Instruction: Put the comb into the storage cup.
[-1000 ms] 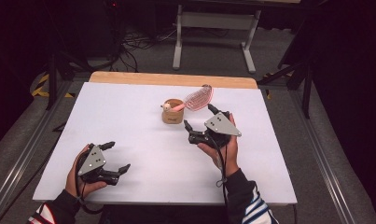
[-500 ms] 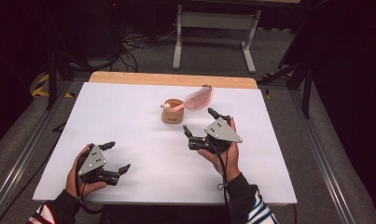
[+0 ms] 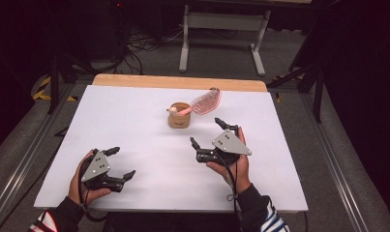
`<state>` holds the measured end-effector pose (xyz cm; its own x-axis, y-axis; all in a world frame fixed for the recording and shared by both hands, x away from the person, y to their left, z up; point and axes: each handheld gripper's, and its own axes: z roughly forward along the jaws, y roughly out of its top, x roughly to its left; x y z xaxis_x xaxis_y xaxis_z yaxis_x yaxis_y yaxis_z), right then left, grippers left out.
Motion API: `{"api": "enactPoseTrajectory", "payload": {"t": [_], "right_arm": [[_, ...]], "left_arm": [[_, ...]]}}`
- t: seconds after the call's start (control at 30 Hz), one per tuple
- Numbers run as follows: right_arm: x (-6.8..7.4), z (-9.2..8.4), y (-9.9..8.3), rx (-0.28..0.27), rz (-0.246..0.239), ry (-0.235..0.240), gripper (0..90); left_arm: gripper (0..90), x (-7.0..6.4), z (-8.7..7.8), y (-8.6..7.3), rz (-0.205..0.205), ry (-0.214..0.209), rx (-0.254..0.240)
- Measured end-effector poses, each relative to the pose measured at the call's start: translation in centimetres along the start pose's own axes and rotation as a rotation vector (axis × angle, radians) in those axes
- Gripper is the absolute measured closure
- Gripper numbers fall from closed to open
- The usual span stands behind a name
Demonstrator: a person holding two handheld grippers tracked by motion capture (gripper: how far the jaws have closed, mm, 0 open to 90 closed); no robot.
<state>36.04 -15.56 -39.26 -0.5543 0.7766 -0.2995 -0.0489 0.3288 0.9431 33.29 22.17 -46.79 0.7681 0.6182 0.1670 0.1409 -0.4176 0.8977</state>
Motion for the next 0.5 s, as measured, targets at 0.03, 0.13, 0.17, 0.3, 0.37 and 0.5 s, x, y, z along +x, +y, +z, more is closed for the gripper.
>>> {"api": "enactPoseTrajectory", "payload": {"t": [0.03,0.13,0.17,0.3,0.37,0.5], "right_arm": [[0.0,-0.1,-0.1,0.003,-0.004,0.001,6.1],[0.1,-0.3,-0.4,0.009,-0.007,0.011,6.1],[0.1,-0.4,-0.5,0.013,-0.009,0.014,6.1],[0.4,-0.9,-0.9,0.019,-0.024,0.019,6.1],[0.5,-1.1,-1.0,0.020,-0.033,0.026,6.1],[0.6,-1.5,-1.4,0.029,-0.037,0.023,6.1]], "left_arm": [[7.4,0.0,0.0,0.0,0.000,0.000,0.000],[7.4,0.0,0.0,0.0,0.000,0.000,0.002],[7.4,0.0,0.0,0.0,0.003,0.003,0.005],[7.4,0.0,0.0,0.0,0.004,0.002,0.006],[7.4,0.0,0.0,0.0,0.002,0.001,0.005],[7.4,0.0,0.0,0.0,0.005,0.001,0.004]]}}
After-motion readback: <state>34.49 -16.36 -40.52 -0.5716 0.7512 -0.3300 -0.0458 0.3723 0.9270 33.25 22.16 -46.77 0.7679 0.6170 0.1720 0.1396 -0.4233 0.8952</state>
